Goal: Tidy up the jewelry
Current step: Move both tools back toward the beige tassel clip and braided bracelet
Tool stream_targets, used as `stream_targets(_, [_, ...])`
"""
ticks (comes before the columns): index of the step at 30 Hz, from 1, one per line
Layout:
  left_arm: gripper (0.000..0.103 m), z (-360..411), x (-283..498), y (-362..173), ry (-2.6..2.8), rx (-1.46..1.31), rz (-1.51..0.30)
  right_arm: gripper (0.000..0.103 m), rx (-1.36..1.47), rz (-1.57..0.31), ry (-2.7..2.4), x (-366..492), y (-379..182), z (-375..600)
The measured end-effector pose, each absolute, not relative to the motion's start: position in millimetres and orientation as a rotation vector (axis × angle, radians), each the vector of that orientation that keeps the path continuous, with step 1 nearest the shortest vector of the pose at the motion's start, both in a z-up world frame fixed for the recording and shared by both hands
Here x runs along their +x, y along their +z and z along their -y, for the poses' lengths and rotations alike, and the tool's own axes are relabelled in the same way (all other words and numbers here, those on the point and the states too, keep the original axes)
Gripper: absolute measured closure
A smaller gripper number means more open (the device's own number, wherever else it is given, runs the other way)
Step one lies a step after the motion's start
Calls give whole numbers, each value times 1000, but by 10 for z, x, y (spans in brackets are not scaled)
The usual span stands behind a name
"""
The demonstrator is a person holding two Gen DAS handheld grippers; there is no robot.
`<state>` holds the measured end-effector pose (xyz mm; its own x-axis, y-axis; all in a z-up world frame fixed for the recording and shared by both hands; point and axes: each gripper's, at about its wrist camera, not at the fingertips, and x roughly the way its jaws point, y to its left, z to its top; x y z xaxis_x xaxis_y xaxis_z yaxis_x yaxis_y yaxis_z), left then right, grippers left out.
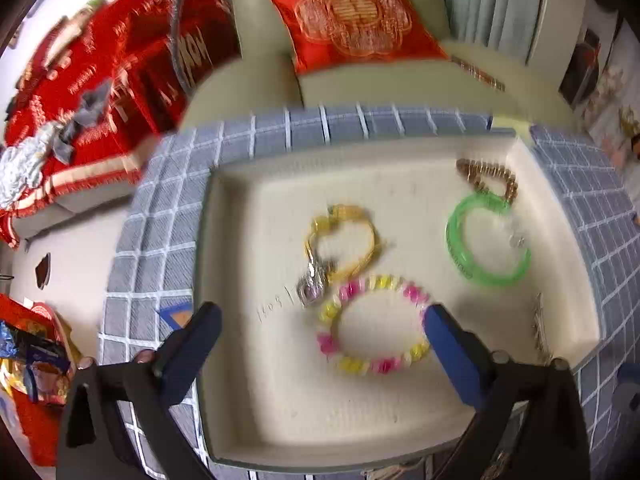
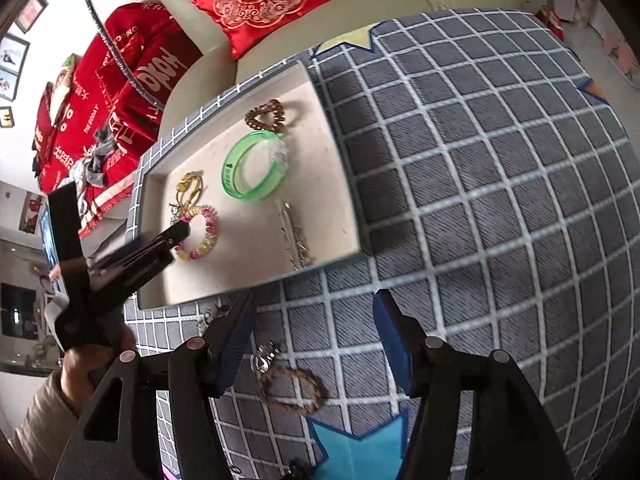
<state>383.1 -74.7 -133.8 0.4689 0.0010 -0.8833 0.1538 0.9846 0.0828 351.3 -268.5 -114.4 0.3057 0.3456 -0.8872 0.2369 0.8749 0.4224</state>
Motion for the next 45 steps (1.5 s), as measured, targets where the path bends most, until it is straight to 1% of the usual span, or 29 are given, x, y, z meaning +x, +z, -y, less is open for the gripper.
stream_targets(7, [0,793,3826,-1248,-127,168,-1060,39,541,-1281,58,3344,-1144,2706])
stream_targets(9, [0,782,3782,-1242,-129,172,-1062,36,540,-1282,62,3307,-1147,2681])
stream_targets(11, [0,747,3734,-1227,-131,167,-1065,23,538,-1275,65,3282,-1138,2667])
stream_targets(12, [0,738,3700,-1222,-135,162,-1067,20,537,-1270,66,3260,-1128,2658])
stream_targets(15, [0,692,3597,-1211,-137,162,-1075,18,535,-1250,66,3244,-1100,2638])
stream_targets(17, [0,660,3507,-1200,-147,164,-1083,0,536,-1230,63,3220,-1072,2631])
stream_targets(21, [0,626,3335,-1142,-146,186,-1070,0,504,-1182,52,3170,-1001,2597])
stream_targets(25, [0,579,3105,-1081,-140,208,-1055,0,482,-1242,67,3170,-1016,2544])
stream_targets(30, [0,480,2900,-1110,-143,191,-1089,0,460,-1285,72,3088,-1060,2508])
stream_targets(39, [0,322,2546,-1465,-160,150,-1245,0,454,-1363,65,2853,-1225,2436])
stream_targets(45, [0,301,2407,-1618,-153,167,-1280,0,448,-1415,75,2624,-1336,2349])
